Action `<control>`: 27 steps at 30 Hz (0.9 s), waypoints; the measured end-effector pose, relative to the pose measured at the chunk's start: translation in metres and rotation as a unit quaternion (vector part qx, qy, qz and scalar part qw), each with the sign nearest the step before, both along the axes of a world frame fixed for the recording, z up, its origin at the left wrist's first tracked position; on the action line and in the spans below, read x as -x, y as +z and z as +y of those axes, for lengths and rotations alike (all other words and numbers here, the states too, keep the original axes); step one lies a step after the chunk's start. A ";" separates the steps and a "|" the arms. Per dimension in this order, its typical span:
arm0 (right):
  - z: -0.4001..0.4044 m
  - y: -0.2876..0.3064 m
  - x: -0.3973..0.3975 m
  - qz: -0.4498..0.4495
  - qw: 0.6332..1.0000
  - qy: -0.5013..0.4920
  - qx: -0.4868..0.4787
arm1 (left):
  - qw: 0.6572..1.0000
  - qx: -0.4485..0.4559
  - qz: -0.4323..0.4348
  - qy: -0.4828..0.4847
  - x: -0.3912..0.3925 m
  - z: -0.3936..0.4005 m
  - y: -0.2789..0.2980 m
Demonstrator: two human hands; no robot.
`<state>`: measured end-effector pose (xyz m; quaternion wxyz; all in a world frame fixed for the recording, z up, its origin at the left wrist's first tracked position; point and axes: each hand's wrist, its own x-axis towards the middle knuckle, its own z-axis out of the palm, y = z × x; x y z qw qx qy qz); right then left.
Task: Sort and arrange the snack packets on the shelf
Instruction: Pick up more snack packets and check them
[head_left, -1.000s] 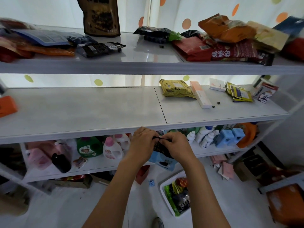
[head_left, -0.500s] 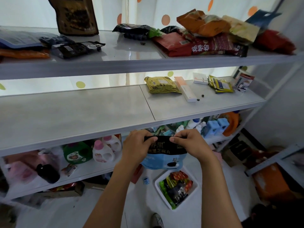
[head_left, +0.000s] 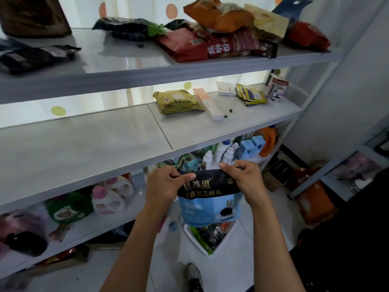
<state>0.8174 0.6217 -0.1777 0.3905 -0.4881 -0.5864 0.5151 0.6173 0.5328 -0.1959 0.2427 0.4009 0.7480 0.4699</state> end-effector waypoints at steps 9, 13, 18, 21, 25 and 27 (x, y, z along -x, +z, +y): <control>0.031 -0.025 -0.013 -0.057 0.990 -0.131 0.003 | 0.996 -0.054 -0.055 -0.052 -0.019 0.036 -0.007; 0.046 -0.042 -0.006 -0.115 0.974 -0.161 0.108 | 0.995 -0.038 0.057 -0.066 -0.032 0.052 -0.006; 0.058 -0.054 0.006 0.082 0.928 -0.074 0.355 | 0.985 0.003 0.059 -0.163 -0.052 0.083 -0.029; 0.076 -0.073 0.003 0.100 0.923 -0.131 0.348 | 0.970 0.056 0.081 -0.223 -0.068 0.102 -0.048; 0.101 -0.117 -0.016 0.098 0.905 -0.201 0.363 | 0.939 0.137 0.077 -0.305 -0.085 0.133 -0.080; 0.112 -0.153 -0.027 0.071 0.904 -0.218 0.360 | 0.939 0.166 0.026 -0.300 -0.091 0.151 -0.110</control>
